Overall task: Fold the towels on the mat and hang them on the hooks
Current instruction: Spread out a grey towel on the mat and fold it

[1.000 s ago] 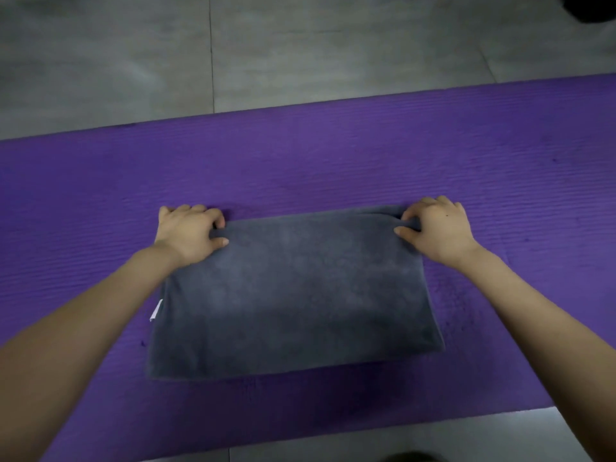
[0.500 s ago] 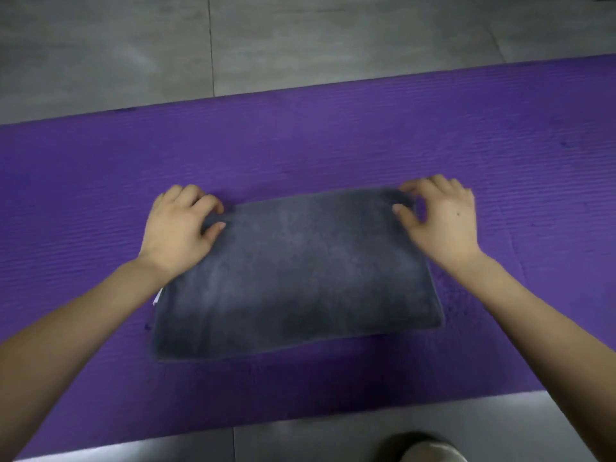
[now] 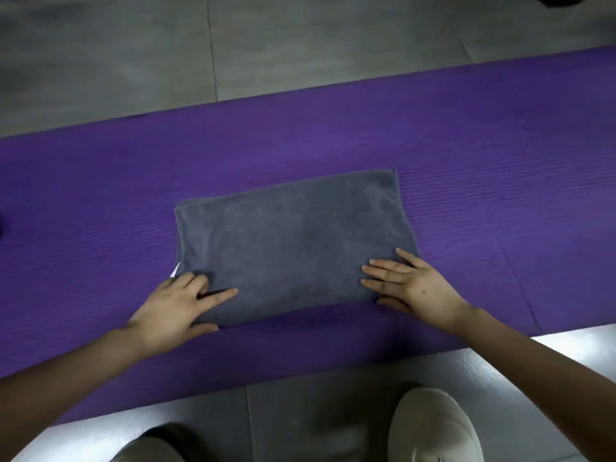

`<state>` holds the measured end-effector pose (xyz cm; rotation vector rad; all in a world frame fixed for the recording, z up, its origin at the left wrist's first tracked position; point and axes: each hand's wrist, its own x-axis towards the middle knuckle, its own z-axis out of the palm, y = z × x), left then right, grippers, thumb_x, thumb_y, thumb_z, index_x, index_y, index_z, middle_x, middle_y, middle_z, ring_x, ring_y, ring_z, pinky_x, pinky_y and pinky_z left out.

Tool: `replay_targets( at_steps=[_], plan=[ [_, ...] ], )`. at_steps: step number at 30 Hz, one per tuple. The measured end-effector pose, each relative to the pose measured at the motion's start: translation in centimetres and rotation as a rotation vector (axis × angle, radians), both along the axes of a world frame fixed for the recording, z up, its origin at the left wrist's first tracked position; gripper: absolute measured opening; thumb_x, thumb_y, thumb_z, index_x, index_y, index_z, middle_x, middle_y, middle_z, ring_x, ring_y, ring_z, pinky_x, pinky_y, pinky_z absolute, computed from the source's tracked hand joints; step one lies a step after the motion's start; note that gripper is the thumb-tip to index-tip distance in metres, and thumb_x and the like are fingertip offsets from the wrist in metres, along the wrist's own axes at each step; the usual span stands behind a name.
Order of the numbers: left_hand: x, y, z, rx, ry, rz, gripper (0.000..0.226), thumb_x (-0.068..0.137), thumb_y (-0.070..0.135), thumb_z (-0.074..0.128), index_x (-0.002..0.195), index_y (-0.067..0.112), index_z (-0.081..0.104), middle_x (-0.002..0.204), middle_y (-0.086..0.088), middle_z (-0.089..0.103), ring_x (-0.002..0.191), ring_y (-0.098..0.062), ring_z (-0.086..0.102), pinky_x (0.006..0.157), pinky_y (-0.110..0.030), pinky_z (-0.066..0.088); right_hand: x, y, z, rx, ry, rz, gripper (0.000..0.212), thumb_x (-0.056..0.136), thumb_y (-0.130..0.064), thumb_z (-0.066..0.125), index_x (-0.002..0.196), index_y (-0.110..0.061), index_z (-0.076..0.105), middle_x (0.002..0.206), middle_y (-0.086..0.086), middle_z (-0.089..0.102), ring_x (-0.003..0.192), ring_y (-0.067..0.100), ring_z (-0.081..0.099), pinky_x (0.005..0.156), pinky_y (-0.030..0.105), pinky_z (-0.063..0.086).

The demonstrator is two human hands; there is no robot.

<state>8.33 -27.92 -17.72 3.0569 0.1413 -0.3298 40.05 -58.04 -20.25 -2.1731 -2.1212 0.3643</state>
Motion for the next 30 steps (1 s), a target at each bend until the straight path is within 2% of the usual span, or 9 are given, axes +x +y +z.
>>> replay_targets(
  at_steps=[3, 7, 11, 16, 19, 22, 25, 27, 30],
  plan=[
    [-0.3, 1.0, 0.1, -0.049, 0.030, -0.024, 0.072, 0.058, 0.024, 0.083, 0.125, 0.023, 0.057, 0.081, 0.001, 0.050, 0.071, -0.018, 0.054, 0.059, -0.025, 0.052, 0.4, -0.5, 0.7, 0.063, 0.010, -0.088, 0.039, 0.096, -0.033, 0.035, 0.118, -0.022, 0.065, 0.125, -0.004, 0.062, 0.116, 0.011, 0.058, 0.103, 0.034, 0.037],
    [1.2, 1.3, 2.9, -0.178, 0.230, 0.116, 0.039, 0.078, 0.008, 0.066, 0.114, 0.022, 0.061, 0.092, 0.005, 0.060, 0.085, -0.011, 0.060, 0.071, -0.012, 0.038, -0.3, -1.0, 2.4, 0.048, 0.146, -0.259, 0.030, 0.088, -0.017, 0.046, 0.115, -0.022, 0.059, 0.097, 0.003, 0.072, 0.081, 0.022, 0.069, 0.071, 0.026, 0.052],
    [2.2, 3.3, 5.2, -0.633, 0.553, 0.462, 0.011, 0.088, 0.006, 0.059, 0.098, 0.008, 0.064, 0.083, 0.003, 0.057, 0.080, -0.009, 0.051, 0.070, -0.017, 0.038, 0.9, -0.7, 6.1, -0.257, 0.636, -0.455, 0.027, 0.088, 0.001, 0.053, 0.102, -0.021, 0.061, 0.096, -0.001, 0.070, 0.089, 0.013, 0.062, 0.081, 0.024, 0.043],
    [3.3, 5.5, 5.9, -0.975, 0.106, 0.848, 0.008, 0.085, 0.000, 0.061, 0.089, 0.006, 0.064, 0.084, -0.010, 0.064, 0.075, -0.010, 0.057, 0.068, -0.020, 0.044, 2.8, 1.2, 8.2, -0.075, 0.942, -0.710, 0.027, 0.085, 0.012, 0.056, 0.093, -0.013, 0.059, 0.079, 0.005, 0.062, 0.067, -0.005, 0.056, 0.066, 0.007, 0.041],
    [4.9, 6.2, 5.3, -0.919, -0.111, 0.938, 0.008, 0.086, 0.006, 0.062, 0.085, 0.013, 0.064, 0.078, 0.001, 0.067, 0.076, -0.009, 0.058, 0.071, -0.016, 0.045, 4.6, 3.8, 7.7, 0.042, 1.013, -0.851, 0.024, 0.084, 0.009, 0.060, 0.100, -0.009, 0.058, 0.073, 0.002, 0.060, 0.059, -0.007, 0.054, 0.062, 0.005, 0.041],
    [6.2, 7.5, 3.8, -0.814, -0.227, 0.996, 0.003, 0.086, 0.016, 0.065, 0.085, 0.019, 0.066, 0.082, 0.005, 0.070, 0.085, -0.015, 0.061, 0.083, -0.028, 0.046, 6.8, 6.3, 6.6, 0.120, 1.049, -0.951, 0.025, 0.083, 0.005, 0.064, 0.102, -0.010, 0.059, 0.070, -0.002, 0.065, 0.056, -0.005, 0.057, 0.058, 0.008, 0.043],
    [7.6, 8.2, 1.8, -0.666, -0.256, 1.038, 0.001, 0.085, 0.021, 0.066, 0.086, 0.021, 0.065, 0.092, -0.002, 0.067, 0.093, -0.021, 0.060, 0.087, -0.036, 0.045, 8.0, 8.3, 5.1, 0.073, 0.997, -0.996, 0.023, 0.084, 0.004, 0.064, 0.104, -0.006, 0.060, 0.072, 0.002, 0.062, 0.050, -0.007, 0.055, 0.048, 0.006, 0.038],
    [8.4, 8.3, 0.7, -0.529, -0.169, 1.047, 0.004, 0.084, 0.025, 0.067, 0.087, 0.024, 0.065, 0.093, -0.001, 0.067, 0.097, -0.024, 0.061, 0.084, -0.036, 0.046, 8.5, 8.9, 3.9, 0.007, 0.933, -1.002, 0.017, 0.083, 0.001, 0.066, 0.098, -0.008, 0.064, 0.076, 0.003, 0.063, 0.065, -0.002, 0.060, 0.056, 0.008, 0.043],
    [9.4, 7.0, 0.5, -0.100, -0.168, 0.949, 0.019, 0.080, 0.024, 0.067, 0.098, 0.019, 0.068, 0.102, -0.012, 0.064, 0.099, -0.037, 0.057, 0.084, -0.043, 0.043, 7.6, 8.9, 3.2, 0.055, 0.330, -0.959, 0.013, 0.086, -0.016, 0.063, 0.097, -0.019, 0.069, 0.098, 0.007, 0.068, 0.098, 0.029, 0.062, 0.085, 0.035, 0.045]
  ],
)
